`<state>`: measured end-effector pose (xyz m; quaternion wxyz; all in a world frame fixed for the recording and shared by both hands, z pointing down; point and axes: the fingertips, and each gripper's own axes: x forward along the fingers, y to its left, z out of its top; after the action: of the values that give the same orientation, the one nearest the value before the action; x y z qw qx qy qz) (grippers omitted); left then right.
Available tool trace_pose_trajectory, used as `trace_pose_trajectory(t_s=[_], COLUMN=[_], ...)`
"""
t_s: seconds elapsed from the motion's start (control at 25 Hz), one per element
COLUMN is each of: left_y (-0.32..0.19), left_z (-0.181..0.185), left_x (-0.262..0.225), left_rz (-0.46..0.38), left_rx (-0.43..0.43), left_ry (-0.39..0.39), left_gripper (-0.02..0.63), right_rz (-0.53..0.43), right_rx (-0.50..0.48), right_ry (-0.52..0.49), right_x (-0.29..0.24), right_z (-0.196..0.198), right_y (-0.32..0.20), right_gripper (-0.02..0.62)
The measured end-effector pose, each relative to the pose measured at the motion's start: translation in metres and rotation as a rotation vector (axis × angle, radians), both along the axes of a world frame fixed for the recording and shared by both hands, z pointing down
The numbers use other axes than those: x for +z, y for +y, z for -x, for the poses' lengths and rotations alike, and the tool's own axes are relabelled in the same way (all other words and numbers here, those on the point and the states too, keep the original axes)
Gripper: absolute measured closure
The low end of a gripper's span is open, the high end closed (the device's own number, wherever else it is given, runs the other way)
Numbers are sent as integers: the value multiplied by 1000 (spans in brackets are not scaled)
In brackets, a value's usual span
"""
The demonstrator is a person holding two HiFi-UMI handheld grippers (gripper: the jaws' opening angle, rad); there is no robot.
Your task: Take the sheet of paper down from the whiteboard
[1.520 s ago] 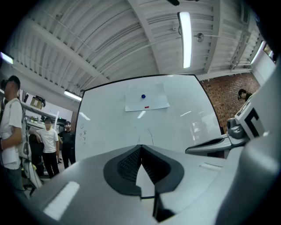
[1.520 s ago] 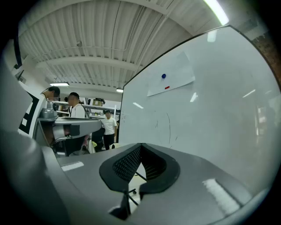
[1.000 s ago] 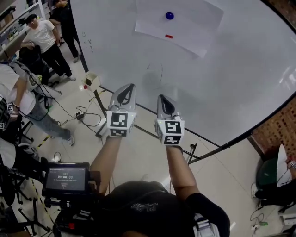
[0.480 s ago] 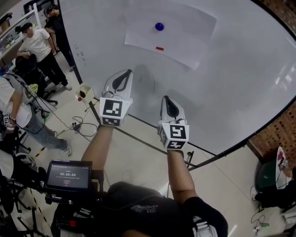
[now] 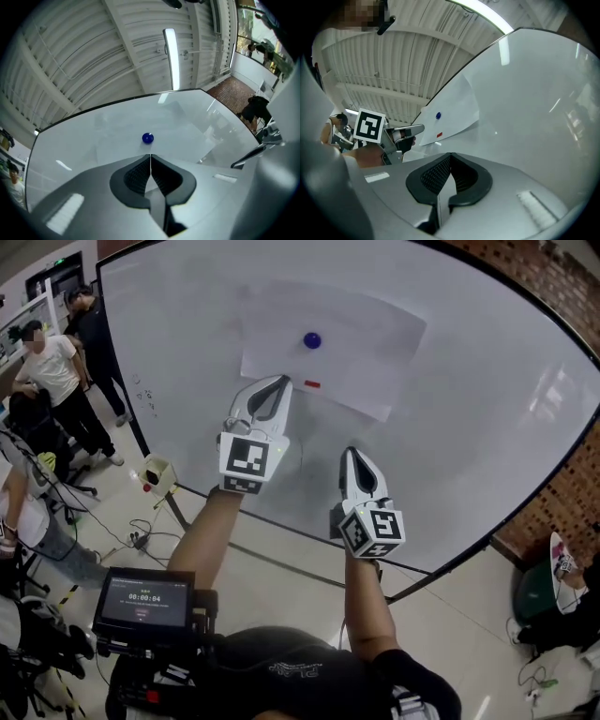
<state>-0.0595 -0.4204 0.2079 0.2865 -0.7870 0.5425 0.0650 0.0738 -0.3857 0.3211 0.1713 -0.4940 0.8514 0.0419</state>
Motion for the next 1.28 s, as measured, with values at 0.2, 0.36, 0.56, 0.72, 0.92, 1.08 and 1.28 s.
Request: trace_pose_trajectory(t_s=[0.2, 0.36, 0.56, 0.72, 0.92, 1.08, 1.28], left_y=[-17, -6, 4, 10, 15, 16, 16], left_z=[-15, -30, -42, -52, -60, -66, -64], left_x=[-26, -46, -66, -76, -82, -86, -86], left_rz=[-21, -43, -68, -78, -92, -98, -114], left_rx=[70, 99, 133, 159, 169, 163, 140], left_ry=[3, 13, 38, 39, 46, 41, 52], left_gripper=[595, 513, 468, 456, 453, 453, 454], right_rz=[-65, -75, -115, -96, -68, -51, -44], right_rx=[54, 59, -6, -66, -121, -164, -229], right_ry=[-47, -149, -266, -311, -339, -345, -367], right_x=[-19, -37, -67, -81, -89, -95, -102], right_z=[-22, -50, -70, -73, -74, -70, -62], right_y=[-2, 10, 29, 32, 25, 25, 25], right_gripper=[581, 580, 491, 447, 403, 405, 454])
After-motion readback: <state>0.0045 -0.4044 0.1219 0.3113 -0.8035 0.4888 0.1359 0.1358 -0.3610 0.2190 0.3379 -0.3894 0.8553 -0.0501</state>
